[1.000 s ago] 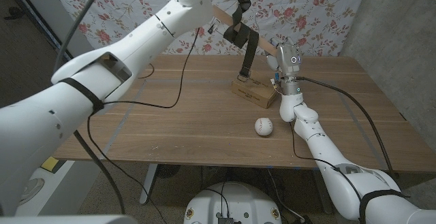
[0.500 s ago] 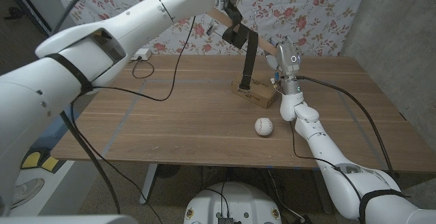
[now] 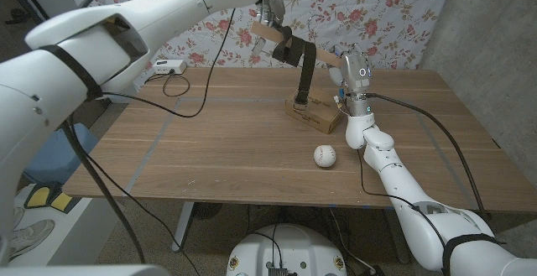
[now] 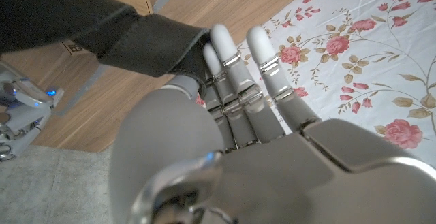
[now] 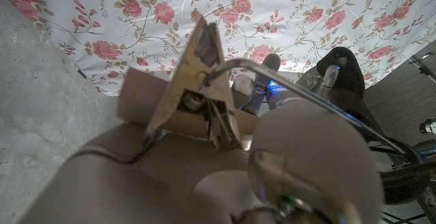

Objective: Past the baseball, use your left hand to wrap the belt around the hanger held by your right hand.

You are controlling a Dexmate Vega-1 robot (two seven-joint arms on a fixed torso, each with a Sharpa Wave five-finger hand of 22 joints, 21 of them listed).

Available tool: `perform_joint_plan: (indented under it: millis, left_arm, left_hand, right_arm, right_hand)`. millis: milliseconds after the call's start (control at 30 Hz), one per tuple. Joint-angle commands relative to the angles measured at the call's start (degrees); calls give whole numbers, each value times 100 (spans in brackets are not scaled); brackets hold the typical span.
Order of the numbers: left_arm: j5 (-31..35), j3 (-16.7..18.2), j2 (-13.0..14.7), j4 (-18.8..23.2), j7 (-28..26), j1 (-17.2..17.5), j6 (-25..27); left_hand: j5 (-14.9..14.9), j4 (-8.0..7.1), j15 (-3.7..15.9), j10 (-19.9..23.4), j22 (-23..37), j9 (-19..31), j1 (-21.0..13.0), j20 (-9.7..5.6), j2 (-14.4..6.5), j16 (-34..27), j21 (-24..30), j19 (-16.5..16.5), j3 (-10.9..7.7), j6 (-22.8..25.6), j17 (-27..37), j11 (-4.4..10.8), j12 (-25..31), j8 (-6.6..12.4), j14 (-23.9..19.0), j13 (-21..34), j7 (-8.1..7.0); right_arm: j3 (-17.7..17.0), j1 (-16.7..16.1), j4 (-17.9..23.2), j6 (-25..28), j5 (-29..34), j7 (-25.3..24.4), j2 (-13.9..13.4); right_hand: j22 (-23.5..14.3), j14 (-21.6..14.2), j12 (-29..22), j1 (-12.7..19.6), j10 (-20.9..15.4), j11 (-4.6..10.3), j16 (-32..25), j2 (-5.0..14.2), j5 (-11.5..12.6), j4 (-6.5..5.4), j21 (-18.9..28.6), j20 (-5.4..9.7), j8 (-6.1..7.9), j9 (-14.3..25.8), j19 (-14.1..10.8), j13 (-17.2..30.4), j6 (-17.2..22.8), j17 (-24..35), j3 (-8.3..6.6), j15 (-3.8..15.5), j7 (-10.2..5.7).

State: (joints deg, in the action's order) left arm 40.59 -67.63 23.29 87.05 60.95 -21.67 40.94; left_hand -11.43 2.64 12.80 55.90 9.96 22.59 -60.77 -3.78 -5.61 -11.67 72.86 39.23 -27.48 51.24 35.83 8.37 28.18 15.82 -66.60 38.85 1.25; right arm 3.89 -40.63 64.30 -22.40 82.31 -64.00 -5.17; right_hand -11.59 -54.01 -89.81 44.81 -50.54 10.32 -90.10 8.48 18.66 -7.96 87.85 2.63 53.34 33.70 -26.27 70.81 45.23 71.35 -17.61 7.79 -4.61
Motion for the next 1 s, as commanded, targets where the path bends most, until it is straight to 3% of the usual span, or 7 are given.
perform_joint_plan:
  millis: [33, 133, 200, 300, 400, 667, 1000]
  left_arm:
    - [-231, -190, -13, -233, 805, -235, -370]
    - [-323, -189, -31, -317, 925, -265, -477]
    - [-405, -158, -38, -358, 979, -267, -514]
    - [-514, -125, -32, -397, 1043, -278, -590]
    - [-560, -109, -13, -375, 1058, -278, -618]
    - [-469, -99, 93, -139, 944, -218, -552]
    - [-256, 105, 376, 475, 611, 68, -347]
  left_hand:
    - [-3, 281, -99, -541, -12, -76, 473, -275, 353, 182, -272, -413, -311, -510, -627, -111, -642, -273, 732, -419, -49]
    - [-23, 240, -179, -764, -20, -115, 627, -140, 450, 169, -394, -542, -290, -779, -847, -230, -899, -384, 1066, -557, -133]
    - [-53, 232, -403, -1214, -6, -181, 781, 168, 640, 181, -576, -875, -187, -1354, -1062, -365, -1239, -541, 1695, -689, -237]
    - [-121, 134, -999, -2318, -3, -374, 1128, 900, 854, 179, -1001, -1558, 83, -2356, -1454, -616, -1752, -562, 3057, -916, -290]
    - [-169, 55, -1332, -3047, 2, -547, 1351, 1320, 929, 171, -1352, -2100, 302, -3176, -1662, -797, -1805, -606, 3891, -1045, -331]
    - [-269, -37, -1696, -4171, 14, -822, 1558, 1546, 895, 159, -1918, -2895, 558, -4077, -1944, -960, -1791, -588, 5127, -1227, -129]
    - [-307, -57, -1782, -4611, 21, -956, 1579, 1598, 787, 125, -2208, -3279, 625, -4406, -2075, -1007, -1754, -547, 5578, -1341, -70]
  right_arm:
    - [-39, 17, -25, -62, -35, 0, 15]
    - [-49, 13, -13, -63, -27, 0, 22]
    - [-45, 13, -7, -74, -29, 0, 13]
    - [-43, 10, 2, -68, -32, 0, 13]
    - [-30, 10, 11, -71, -38, 0, -3]
    - [-34, -16, 38, -62, -48, 0, -14]
    - [-43, -67, 134, -58, -56, 0, -23]
  right_hand:
    - [-23, 42, 25, -4, 21, 9, 14, 25, 34, 2, 12, 836, 45, 22, 37, 9, -26, 10, 41, 441, -17]
    - [-20, 42, 25, -3, 22, 9, 14, 27, 38, 2, 11, 833, 46, 18, 32, 9, -24, 10, 44, 442, -8]
    - [-23, 42, 25, -2, 21, 10, 14, 29, 40, 2, 13, 832, 47, 13, 32, 9, -21, 10, 46, 442, -6]
    - [-20, 42, 24, -1, 20, 11, 13, 30, 43, 2, 11, 831, 50, 14, 32, 9, -22, 10, 48, 442, -6]
    - [-22, 43, 24, 0, 20, 11, 13, 30, 46, 2, 12, 837, 55, 12, 30, 9, -15, 10, 52, 441, -15]
    - [-20, 43, 23, 4, 18, 11, 13, 34, 55, 2, 11, 831, 61, 10, 29, 9, -26, 10, 60, 442, -16]
    - [-22, 42, 23, 7, 17, 11, 12, 35, 65, 1, 12, 836, 69, 4, 26, 9, -27, 11, 73, 442, -15]
